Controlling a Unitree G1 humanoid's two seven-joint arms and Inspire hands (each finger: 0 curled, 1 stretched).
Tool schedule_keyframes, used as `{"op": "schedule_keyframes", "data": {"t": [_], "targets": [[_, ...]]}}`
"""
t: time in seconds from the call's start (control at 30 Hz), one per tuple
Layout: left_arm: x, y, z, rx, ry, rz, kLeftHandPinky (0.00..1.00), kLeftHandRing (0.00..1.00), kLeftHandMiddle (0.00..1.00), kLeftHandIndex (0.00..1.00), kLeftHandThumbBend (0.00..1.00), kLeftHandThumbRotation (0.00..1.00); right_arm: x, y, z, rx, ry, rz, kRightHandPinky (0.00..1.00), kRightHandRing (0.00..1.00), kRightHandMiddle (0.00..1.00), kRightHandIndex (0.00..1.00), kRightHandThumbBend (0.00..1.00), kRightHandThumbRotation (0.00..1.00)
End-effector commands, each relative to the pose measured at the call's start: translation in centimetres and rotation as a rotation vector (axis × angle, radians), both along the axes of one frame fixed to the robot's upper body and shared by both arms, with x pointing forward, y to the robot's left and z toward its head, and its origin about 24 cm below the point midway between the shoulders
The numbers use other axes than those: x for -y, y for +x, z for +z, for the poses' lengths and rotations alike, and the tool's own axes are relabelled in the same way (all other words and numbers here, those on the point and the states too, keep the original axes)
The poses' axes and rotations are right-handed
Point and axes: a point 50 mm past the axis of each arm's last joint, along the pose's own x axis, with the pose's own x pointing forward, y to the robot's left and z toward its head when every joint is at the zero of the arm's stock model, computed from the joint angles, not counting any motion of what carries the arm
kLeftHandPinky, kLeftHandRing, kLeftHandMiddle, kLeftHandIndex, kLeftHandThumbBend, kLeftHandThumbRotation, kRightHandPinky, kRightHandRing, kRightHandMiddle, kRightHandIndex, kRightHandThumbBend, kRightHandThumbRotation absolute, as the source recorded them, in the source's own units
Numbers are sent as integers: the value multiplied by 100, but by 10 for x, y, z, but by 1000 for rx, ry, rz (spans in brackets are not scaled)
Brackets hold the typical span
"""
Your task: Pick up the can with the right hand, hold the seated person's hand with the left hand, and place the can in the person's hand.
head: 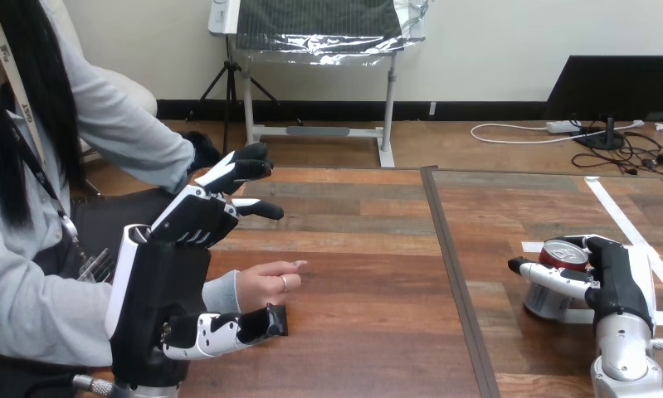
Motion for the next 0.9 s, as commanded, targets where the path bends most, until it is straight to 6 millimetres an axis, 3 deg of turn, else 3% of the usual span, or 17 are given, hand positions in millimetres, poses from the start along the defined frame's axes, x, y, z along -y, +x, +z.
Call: {"op": "schedule_keyframes", "data": {"t": [0.0,0.87], "targets": [[-3,9,15,80,40,11,62,83,85,75,100,43,-8,18,20,94,1,33,41,43,54,56,82,0],[-8,13,17,50,149,63,57,80,82,73,100,35,-21,33,39,187,-34,121,41,44,53,54,82,0]]}}
